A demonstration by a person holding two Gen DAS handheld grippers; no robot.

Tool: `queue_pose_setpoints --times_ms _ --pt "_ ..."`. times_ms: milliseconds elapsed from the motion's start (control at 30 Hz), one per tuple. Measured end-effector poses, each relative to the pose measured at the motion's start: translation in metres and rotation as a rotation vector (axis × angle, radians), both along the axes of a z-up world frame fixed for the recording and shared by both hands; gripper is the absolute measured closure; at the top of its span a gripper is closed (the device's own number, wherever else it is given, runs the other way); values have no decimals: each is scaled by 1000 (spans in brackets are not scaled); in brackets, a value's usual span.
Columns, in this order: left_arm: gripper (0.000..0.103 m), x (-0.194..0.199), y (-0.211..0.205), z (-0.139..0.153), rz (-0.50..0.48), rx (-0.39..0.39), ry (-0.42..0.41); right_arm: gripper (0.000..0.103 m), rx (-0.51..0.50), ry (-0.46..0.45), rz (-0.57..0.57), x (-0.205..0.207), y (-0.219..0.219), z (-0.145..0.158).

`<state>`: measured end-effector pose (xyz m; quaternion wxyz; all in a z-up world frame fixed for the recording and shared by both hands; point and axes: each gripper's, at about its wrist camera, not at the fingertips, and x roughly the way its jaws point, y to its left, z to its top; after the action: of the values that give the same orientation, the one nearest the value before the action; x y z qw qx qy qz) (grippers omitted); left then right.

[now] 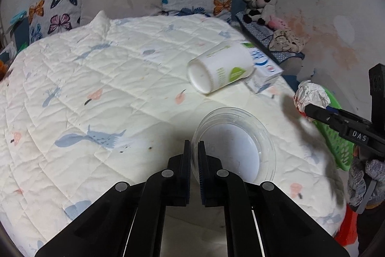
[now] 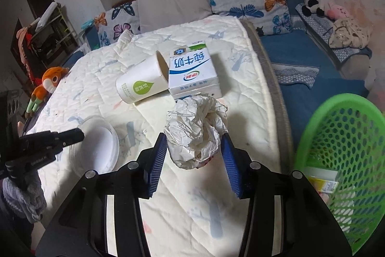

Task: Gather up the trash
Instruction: 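Carry tissue over basket and open right gripper while left carries clear container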

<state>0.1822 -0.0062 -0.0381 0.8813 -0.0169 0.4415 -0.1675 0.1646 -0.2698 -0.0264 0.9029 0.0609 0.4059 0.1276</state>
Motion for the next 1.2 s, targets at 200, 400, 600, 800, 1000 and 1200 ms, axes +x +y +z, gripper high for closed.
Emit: queue_pose_setpoints --times_ms 200,400,600,800,1000,1200 --pt "97 -7 -26 18 -51 -14 -33 56 -10 -16 -41 -22 -26 6" --pt "97 -7 -59 27 -102 -22 -45 56 -10 -12 -113 -41 -64 4" --pt "97 -7 -103 38 -171 -25 -66 56 -18 0 -193 -62 -108 0" --pt "97 -6 -142 45 -230 -24 -77 54 -16 4 -260 -77 -143 -2" --pt "97 -5 -180 49 -281 -19 -83 53 -9 9 -311 -87 -170 -4" --pt "97 -6 -215 48 -325 -6 -79 50 -8 12 -338 -95 -188 -7"
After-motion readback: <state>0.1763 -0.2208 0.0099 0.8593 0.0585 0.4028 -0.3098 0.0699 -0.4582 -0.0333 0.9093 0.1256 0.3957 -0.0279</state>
